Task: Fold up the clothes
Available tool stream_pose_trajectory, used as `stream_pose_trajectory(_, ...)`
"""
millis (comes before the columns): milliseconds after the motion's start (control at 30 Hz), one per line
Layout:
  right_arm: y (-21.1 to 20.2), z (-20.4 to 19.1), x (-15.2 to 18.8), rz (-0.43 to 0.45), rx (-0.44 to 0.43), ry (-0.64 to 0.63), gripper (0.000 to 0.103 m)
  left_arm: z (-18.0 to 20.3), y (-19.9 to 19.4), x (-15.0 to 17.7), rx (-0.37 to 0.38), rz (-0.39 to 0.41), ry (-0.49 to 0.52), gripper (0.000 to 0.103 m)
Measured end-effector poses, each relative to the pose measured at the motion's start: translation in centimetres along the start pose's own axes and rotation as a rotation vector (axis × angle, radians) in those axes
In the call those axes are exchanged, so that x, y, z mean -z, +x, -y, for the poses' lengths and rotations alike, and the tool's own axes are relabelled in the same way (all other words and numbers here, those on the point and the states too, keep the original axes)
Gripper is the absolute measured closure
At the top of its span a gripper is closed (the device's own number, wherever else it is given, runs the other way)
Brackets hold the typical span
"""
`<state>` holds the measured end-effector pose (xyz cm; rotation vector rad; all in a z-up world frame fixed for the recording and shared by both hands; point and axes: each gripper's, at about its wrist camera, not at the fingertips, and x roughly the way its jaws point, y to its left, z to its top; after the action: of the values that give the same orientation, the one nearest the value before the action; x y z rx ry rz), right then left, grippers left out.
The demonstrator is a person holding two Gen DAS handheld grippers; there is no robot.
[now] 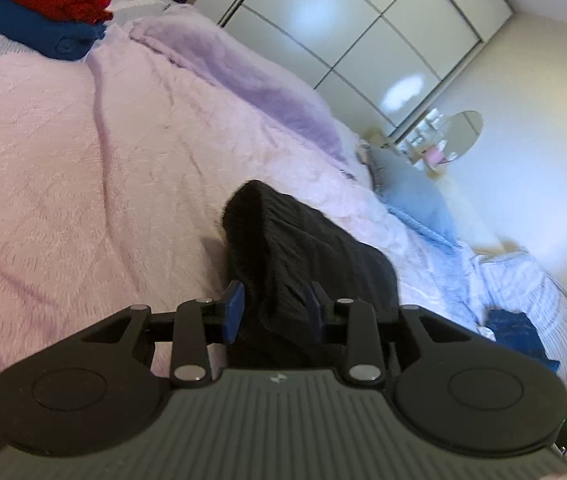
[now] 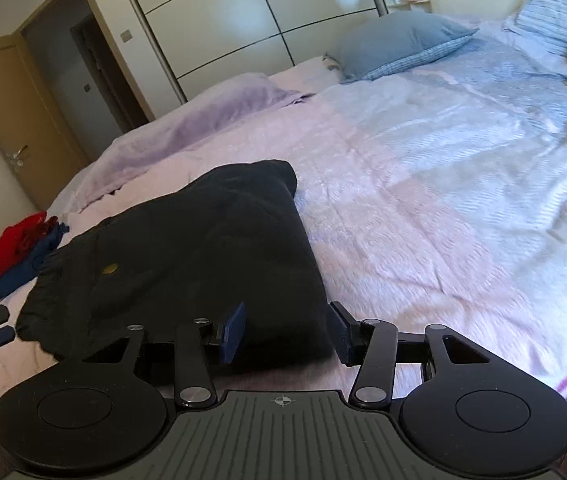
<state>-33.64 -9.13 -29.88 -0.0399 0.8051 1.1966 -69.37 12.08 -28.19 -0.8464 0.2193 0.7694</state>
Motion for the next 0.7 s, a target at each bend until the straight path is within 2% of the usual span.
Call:
stream_pose_trajectory(100, -2.0, -1.4, 0.3, 0.073, -0.019, -0.050, 0.054, 1.7, -0.6, 0.1, 0.040, 0.025, 0.061, 0.075)
stream_pose_trajectory(200, -1.2, -2.2, 0.7, 0.077, -0.016, -0.080, 0.054, 3.2, 1.4, 0.3, 0.010, 0.019, 0.154, 0.076)
stream_pose_trajectory(333, 0.5, -3.2, 1.2, 0.063, -0.005, -0.113, 0.054, 3.6, 5.4, 2.1, -0.135, -0.047, 0.291, 0.076)
stream_pose_trajectory(500, 3.2, -3.9, 2.4, 0.014, 0.043, -0.193, 0.054, 1.9, 6.0, 3.1, -0.121, -0.071, 0.282, 0.073)
stream_pose_trajectory(567, 2.8, -4.1, 2.1, 0.021, 0.054, -0.186, 0.054, 1.6, 5.6, 2.5, -0.114, -0.081, 0.264, 0.074)
stream_pose_trajectory(600, 2.6, -4.2, 1.9, 0.025, 0.059, -0.183, 0.054, 1.5, 5.0, 1.9, -0.099, -0.082, 0.245, 0.078)
stream_pose_trajectory(700, 1.2, -4.7, 0.8, 0.100, 0.031, -0.163, 0.054, 2.1, 3.2, -0.3, -0.016, -0.030, 0.238, 0.081)
